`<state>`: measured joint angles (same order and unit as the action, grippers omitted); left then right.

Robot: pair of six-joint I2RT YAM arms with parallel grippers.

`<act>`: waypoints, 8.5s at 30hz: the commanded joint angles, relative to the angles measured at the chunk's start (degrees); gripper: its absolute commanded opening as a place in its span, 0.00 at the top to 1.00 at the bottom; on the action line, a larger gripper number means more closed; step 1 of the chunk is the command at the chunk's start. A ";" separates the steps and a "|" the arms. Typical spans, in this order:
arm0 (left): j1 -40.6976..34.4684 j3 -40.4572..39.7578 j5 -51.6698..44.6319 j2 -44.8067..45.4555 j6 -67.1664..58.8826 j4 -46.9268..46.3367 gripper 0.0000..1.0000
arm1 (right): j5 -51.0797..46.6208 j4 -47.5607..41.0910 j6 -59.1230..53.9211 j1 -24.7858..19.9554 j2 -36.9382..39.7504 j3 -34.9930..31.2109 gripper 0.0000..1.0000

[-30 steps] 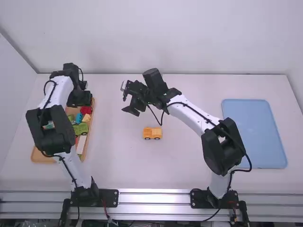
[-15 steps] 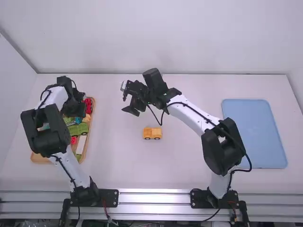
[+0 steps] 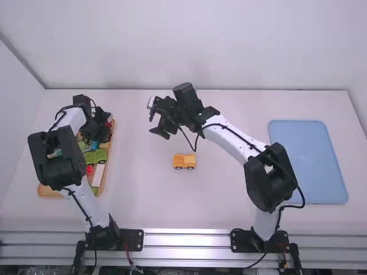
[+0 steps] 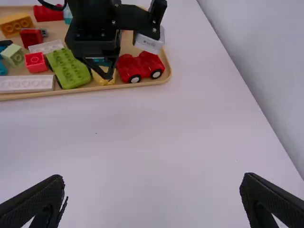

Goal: Assemble lego blocks to make yellow taxi

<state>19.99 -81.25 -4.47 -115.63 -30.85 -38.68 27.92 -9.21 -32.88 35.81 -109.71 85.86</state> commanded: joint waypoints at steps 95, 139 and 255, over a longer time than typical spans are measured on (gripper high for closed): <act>-36.11 47.04 -17.44 23.76 26.75 89.79 0.98 | 23.04 52.06 48.96 -11.39 1.29 -27.56 0.46; -16.00 47.04 -40.09 27.74 27.21 75.89 0.01 | 1.70 -13.73 9.09 -12.74 6.14 -5.70 0.86; -21.66 10.97 -9.57 21.66 -26.36 -11.47 0.01 | -17.27 16.48 22.58 -20.46 27.43 -35.91 0.01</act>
<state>1.15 -68.29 -18.35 -89.41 -41.47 -47.68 10.57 5.65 -14.50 16.64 -84.03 52.42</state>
